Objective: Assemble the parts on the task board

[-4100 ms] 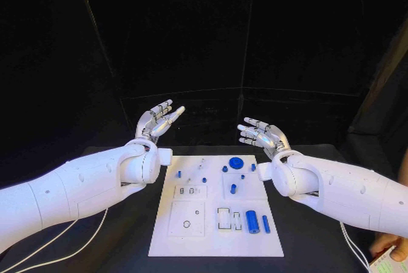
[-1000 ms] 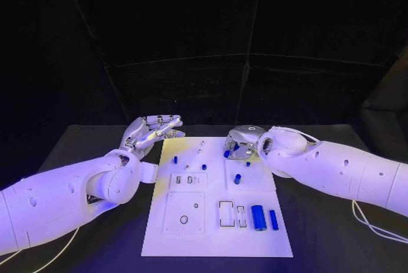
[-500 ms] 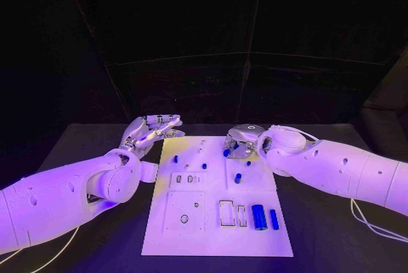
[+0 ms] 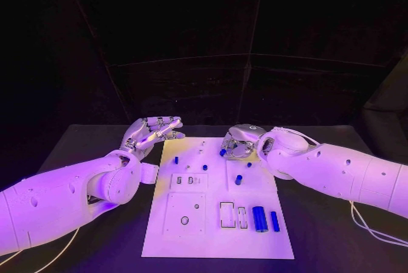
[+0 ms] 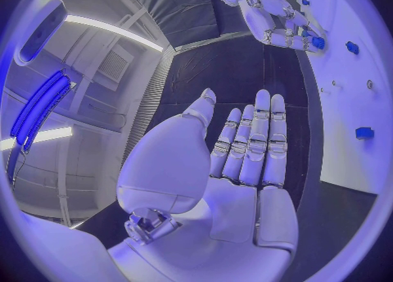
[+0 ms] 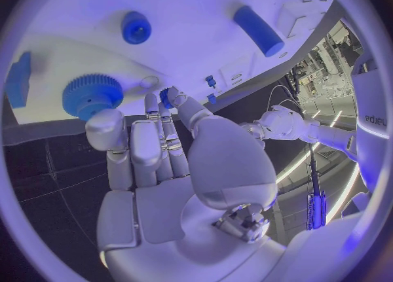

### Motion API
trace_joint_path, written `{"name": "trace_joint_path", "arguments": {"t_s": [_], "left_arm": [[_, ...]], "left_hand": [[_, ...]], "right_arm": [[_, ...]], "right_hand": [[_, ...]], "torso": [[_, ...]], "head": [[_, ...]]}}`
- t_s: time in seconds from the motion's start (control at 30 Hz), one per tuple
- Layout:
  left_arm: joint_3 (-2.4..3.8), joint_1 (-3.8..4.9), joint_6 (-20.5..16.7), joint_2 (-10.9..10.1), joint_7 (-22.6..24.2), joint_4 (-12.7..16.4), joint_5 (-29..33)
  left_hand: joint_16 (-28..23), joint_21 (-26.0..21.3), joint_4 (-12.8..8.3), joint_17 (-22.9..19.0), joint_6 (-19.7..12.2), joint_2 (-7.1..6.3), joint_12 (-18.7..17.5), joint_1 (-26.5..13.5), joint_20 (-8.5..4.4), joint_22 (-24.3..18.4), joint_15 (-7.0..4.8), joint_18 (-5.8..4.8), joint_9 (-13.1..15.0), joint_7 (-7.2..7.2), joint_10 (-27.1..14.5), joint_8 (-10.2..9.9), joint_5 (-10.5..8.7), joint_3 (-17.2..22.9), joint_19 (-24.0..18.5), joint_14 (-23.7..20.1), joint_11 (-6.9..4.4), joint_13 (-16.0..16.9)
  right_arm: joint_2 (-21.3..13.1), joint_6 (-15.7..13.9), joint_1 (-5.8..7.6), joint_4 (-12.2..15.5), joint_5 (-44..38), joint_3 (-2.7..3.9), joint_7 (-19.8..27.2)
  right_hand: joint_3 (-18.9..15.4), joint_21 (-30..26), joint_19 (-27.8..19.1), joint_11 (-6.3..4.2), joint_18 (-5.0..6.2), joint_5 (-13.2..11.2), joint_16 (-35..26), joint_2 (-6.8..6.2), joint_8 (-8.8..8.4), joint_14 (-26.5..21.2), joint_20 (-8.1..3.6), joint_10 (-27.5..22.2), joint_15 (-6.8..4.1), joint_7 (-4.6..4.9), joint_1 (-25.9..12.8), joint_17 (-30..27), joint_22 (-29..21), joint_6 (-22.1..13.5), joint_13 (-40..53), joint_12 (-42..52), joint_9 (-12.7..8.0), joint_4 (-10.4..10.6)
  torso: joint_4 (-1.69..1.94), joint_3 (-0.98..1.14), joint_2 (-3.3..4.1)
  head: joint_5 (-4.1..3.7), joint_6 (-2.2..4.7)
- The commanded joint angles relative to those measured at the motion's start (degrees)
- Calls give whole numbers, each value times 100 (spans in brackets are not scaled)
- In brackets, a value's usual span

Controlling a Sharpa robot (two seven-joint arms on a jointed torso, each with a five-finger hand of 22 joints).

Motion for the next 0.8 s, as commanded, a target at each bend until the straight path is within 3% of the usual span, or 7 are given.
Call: {"name": "trace_joint_path", "arguments": {"t_s": [0.03, 0.43, 0.8], "left_arm": [[6, 9, 82, 1, 0, 5, -31], [6, 12, 81, -32, -11, 36, -31], [6, 24, 77, -55, -20, 79, -31]], "left_hand": [[-33, 8, -37, 10, -37, 44, -23, 28, 1, -7, 21, 30, -6, 77, -21, -36, 26, 6, 49, -6, 10, -6], [-49, 1, -75, 16, -47, 53, -34, 59, 2, -16, 24, 30, -5, 81, -27, -36, 27, 21, 52, -5, 13, -5], [-55, -2, -87, 18, -48, 55, -37, 69, 2, -19, 24, 30, -5, 81, -27, -35, 27, 26, 53, -5, 14, -4]], "right_arm": [[38, -408, 13, 0, 254, 6, -10], [366, -667, 35, -290, 270, 13, -208], [694, -814, 109, -677, 167, 15, -245]], "right_hand": [[23, 45, 19, -3, -68, 19, 35, 27, 26, 154, -21, 43, -50, -8, -49, 11, 13, 43, 7, 23, 9, 21], [40, 61, 17, -3, -70, 2, 50, 28, 19, 152, -24, 44, -52, -9, -63, 20, 30, 47, 5, 12, 6, 43], [52, 74, 14, -3, -72, -16, 66, 19, 12, 150, -24, 42, -51, -11, -76, 35, 45, 49, 2, 0, 3, 59]], "torso": [[10, -6, 9], [40, -13, 51], [130, -53, 152]], "head": [[2, 6], [39, 10], [-29, 60]]}}
